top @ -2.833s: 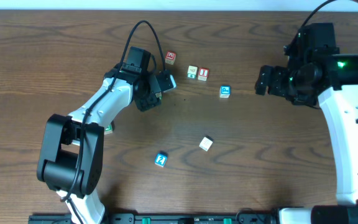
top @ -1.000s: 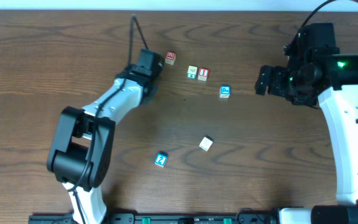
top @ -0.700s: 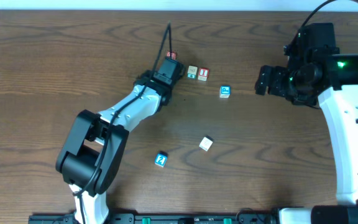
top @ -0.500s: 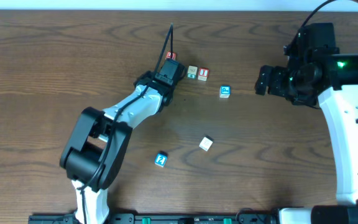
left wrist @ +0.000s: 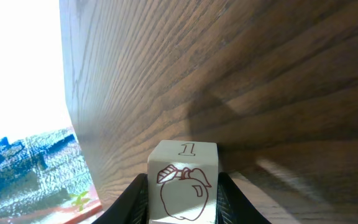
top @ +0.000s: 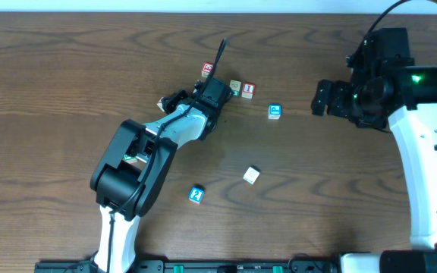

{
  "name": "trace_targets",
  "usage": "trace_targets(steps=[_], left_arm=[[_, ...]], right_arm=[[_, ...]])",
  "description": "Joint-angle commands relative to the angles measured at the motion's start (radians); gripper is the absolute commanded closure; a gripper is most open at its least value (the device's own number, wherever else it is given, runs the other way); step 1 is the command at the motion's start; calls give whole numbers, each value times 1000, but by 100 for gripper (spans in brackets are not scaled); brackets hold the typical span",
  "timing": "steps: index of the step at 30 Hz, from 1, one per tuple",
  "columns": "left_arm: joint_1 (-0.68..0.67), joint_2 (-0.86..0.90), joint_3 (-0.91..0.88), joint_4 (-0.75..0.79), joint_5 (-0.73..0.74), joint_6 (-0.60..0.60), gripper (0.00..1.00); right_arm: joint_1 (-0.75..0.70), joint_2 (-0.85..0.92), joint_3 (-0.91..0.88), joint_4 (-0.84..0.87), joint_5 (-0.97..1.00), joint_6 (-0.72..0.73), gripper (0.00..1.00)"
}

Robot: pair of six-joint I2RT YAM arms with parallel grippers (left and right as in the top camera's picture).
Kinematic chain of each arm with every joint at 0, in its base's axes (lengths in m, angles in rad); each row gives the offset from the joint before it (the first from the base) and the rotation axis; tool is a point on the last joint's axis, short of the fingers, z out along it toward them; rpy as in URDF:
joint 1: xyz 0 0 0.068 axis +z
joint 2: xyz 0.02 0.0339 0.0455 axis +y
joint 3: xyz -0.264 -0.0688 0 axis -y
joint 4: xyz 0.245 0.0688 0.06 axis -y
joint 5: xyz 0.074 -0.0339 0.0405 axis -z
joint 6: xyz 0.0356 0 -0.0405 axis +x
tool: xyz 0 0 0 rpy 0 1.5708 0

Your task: Spell out Ai2

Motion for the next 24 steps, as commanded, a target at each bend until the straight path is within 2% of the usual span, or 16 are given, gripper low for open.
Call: trace_targets(steps=[1, 4, 6, 11, 17, 24], left_arm=[[-18, 39, -7, 1, 42, 3, 87], [-32, 39, -7, 13, 42, 3, 71], [-42, 39, -7, 21, 42, 3, 68], [-68, 39, -7, 45, 43, 3, 53], [-86, 39, -7, 56, 42, 3, 52], [-105, -4, -5, 72, 8, 2, 41]], right_arm=[[8, -8, 0, 1, 10, -13, 1], [8, -8, -1, 2, 10, -13, 1], [8, -8, 0, 3, 10, -13, 1], [8, -8, 0, 2, 10, -13, 1], [8, -8, 0, 3, 10, -13, 1], [8, -8, 0, 3, 10, -13, 1]])
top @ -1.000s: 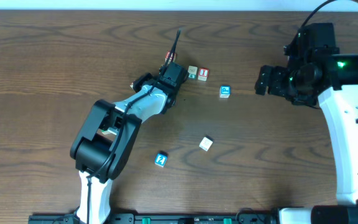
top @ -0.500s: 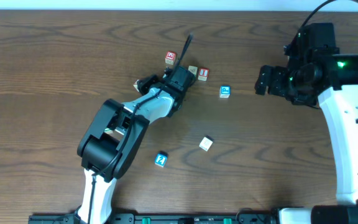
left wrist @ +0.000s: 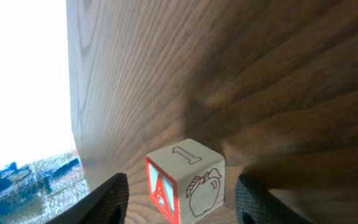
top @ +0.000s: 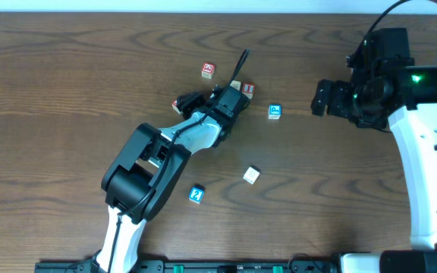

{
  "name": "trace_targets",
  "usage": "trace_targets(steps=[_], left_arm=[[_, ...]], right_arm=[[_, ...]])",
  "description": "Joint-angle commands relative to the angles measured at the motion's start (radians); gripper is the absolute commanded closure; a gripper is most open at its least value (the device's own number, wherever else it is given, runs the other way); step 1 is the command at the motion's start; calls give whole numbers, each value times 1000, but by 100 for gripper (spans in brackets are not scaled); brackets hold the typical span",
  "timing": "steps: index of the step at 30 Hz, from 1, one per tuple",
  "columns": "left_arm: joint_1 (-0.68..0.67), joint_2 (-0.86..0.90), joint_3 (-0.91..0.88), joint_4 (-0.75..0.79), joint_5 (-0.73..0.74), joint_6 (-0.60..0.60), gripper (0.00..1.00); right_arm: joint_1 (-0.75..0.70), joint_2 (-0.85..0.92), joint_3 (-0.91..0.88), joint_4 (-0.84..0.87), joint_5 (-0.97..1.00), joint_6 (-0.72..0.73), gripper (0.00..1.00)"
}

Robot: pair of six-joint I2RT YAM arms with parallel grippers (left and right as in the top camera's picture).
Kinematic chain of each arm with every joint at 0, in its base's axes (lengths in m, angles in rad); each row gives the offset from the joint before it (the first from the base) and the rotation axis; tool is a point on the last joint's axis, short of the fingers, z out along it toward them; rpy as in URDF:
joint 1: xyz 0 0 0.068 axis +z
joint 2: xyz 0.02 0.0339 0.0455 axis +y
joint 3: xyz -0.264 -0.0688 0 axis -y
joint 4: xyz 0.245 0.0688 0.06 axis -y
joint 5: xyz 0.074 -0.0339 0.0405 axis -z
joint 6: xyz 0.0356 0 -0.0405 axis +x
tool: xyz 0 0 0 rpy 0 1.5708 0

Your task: Spell out Ai2

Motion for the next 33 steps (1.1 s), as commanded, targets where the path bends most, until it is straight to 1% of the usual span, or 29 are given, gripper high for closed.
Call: trace_targets(steps=[1, 3, 6, 9, 12, 14, 15, 17, 20, 22, 26, 28, 30, 33], left_arm=[[-14, -37, -5, -3, 23, -17, 39], [-18, -79, -5, -8, 40, -28, 36], [-24, -170, -5, -38, 108, -27, 34], [-24, -280, -5, -80, 220, -27, 30], [-15, -404, -5, -134, 370, -26, 24], [0, -468, -5, -157, 438, -27, 20], [10, -494, -5, -164, 464, -28, 17], [40, -545, -5, -183, 531, -43, 4], [103, -604, 10, -261, 664, -110, 4], [151, -622, 48, -358, 743, -132, 5], [240, -623, 143, -497, 773, -244, 5], [288, -623, 200, -584, 861, -247, 5], [323, -623, 242, -661, 952, -221, 5], [359, -622, 289, -793, 1034, -206, 5]], right_arm=[[8, -8, 0, 2, 10, -13, 1], [8, -8, 0, 1, 10, -13, 1], [8, -8, -1, 1, 10, -13, 1], [9, -8, 0, 1, 10, -13, 1], [8, -8, -1, -2, 10, -13, 1], [8, -8, 0, -3, 10, -13, 1], [8, -8, -1, -3, 10, -13, 1], [8, -8, -1, -6, 10, -13, 1], [8, -8, -1, -10, 10, -13, 1], [9, -8, -1, -10, 10, -13, 1], [9, -8, -1, -10, 10, -13, 1], [9, -8, 0, -11, 10, -13, 1], [9, -8, 0, -16, 10, -13, 1], [9, -8, -1, -25, 10, -13, 1]])
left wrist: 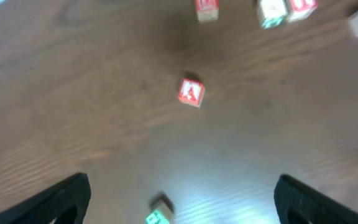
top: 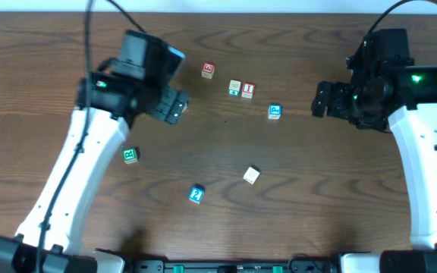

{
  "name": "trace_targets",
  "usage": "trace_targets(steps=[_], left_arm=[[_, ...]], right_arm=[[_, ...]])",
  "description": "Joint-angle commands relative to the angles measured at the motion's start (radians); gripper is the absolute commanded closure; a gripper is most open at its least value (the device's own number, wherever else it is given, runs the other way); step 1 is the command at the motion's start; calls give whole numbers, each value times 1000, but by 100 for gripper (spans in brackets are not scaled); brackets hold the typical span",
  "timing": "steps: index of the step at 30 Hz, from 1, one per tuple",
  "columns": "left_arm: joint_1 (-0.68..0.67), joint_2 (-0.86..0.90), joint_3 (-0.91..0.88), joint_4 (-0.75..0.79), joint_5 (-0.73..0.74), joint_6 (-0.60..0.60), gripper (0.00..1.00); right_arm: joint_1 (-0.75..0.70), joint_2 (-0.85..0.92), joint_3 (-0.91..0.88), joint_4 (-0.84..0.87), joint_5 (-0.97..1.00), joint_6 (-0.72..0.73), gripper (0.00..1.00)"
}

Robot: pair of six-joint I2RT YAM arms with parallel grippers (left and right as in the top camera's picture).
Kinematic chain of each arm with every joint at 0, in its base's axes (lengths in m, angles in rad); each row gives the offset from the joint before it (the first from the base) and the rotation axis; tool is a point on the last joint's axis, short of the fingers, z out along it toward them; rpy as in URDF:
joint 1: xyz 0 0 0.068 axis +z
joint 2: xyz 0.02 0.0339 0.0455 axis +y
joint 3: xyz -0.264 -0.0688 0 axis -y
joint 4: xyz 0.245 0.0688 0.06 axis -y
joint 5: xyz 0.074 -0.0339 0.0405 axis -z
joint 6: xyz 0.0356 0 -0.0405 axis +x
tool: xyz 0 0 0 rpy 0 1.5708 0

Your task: Spell out Ai2

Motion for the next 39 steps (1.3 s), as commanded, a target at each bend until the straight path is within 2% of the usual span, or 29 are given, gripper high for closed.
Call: trace_targets(steps=[1, 5, 9, 12, 15, 20, 26, 31, 34, 39], left_arm=[[27, -13, 52, -104, 165, -6, 5], [30, -13, 53, -239, 182, 1, 5], [29, -12, 48, -249, 138, 103, 5], [29, -10, 25, -171, 98, 115, 5], [30, -5, -45, -38, 97, 182, 5], [29, 46, -153, 174, 55, 193, 5], [29, 210, -154, 234, 43, 296, 5], [29, 349, -154, 314, 43, 298, 5], [29, 390, -154, 325, 43, 298, 0], [29, 447, -154, 370, 47, 294, 0]], right_arm=[[8, -8, 0, -8, 9, -13, 1], [8, -8, 0, -21, 9, -13, 1], [8, -8, 0, -28, 10, -13, 1], [8, -8, 0, -35, 10, -24, 1], [8, -8, 0, -36, 10, -24, 1], [8, -8, 0, -31, 10, -24, 1], [8, -8, 0, -26, 10, -24, 1], [8, -8, 0, -27, 22, -24, 1], [8, -8, 0, -28, 28, -24, 1], [8, -8, 0, -30, 28, -24, 1]])
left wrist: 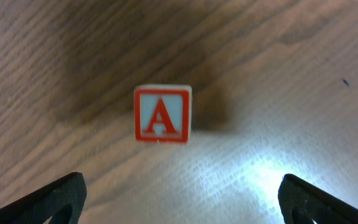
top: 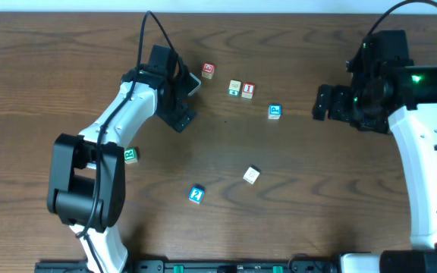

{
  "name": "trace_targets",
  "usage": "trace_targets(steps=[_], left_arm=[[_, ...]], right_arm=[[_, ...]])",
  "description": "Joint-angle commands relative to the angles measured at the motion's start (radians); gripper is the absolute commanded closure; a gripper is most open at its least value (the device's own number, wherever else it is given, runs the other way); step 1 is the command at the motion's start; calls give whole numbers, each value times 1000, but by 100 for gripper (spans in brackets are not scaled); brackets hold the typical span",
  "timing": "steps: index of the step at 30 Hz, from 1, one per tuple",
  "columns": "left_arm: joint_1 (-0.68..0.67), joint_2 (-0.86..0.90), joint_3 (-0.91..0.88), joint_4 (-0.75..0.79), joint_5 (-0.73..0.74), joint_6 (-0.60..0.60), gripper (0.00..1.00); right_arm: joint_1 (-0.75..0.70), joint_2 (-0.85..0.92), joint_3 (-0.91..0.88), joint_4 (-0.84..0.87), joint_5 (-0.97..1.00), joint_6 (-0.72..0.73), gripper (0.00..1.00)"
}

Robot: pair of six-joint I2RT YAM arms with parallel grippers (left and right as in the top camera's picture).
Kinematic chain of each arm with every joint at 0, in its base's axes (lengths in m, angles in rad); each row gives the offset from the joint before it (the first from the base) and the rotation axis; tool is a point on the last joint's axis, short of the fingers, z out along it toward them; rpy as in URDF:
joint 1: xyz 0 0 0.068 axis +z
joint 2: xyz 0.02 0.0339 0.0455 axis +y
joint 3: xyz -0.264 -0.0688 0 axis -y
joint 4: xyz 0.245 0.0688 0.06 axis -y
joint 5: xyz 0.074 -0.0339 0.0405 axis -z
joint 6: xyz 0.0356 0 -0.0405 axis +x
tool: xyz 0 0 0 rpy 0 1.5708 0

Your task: Spell out Ai2

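Observation:
The A block, white with a red letter facing up, lies on the table right under my left gripper. That gripper is wide open, with one fingertip at each lower corner of the left wrist view. From overhead, the left gripper hides this block. A red I block sits beside a beige block. A blue block with a 2 lies near the front. My right gripper hovers at the right, with its jaws unreadable.
Other loose blocks are a red one at the back, a blue one, a beige one and a green one beside the left arm. The table's far edge runs along the top.
My left gripper has come down from high above the table to just over the A block, which now fills the middle of the wrist view. The jaws are still open. The right arm is unchanged.
My left gripper was low on the table, shut on the block, showing its apple and 1 faces. Then the jaws stood open with the block on the table. Then the arm was high at the left with the A face up. Now it hangs close above.

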Motion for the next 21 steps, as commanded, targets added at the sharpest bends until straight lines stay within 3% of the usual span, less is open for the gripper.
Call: trace_targets(steps=[1, 6, 21], left_arm=[[3, 41, -6, 15, -3, 10, 0], [3, 60, -6, 56, -3, 10, 23], [3, 65, -6, 106, 21, -16, 39]], right_arm=[[8, -8, 0, -4, 14, -15, 1], [8, -8, 0, -5, 14, -15, 1], [8, -8, 0, -13, 14, -15, 1]])
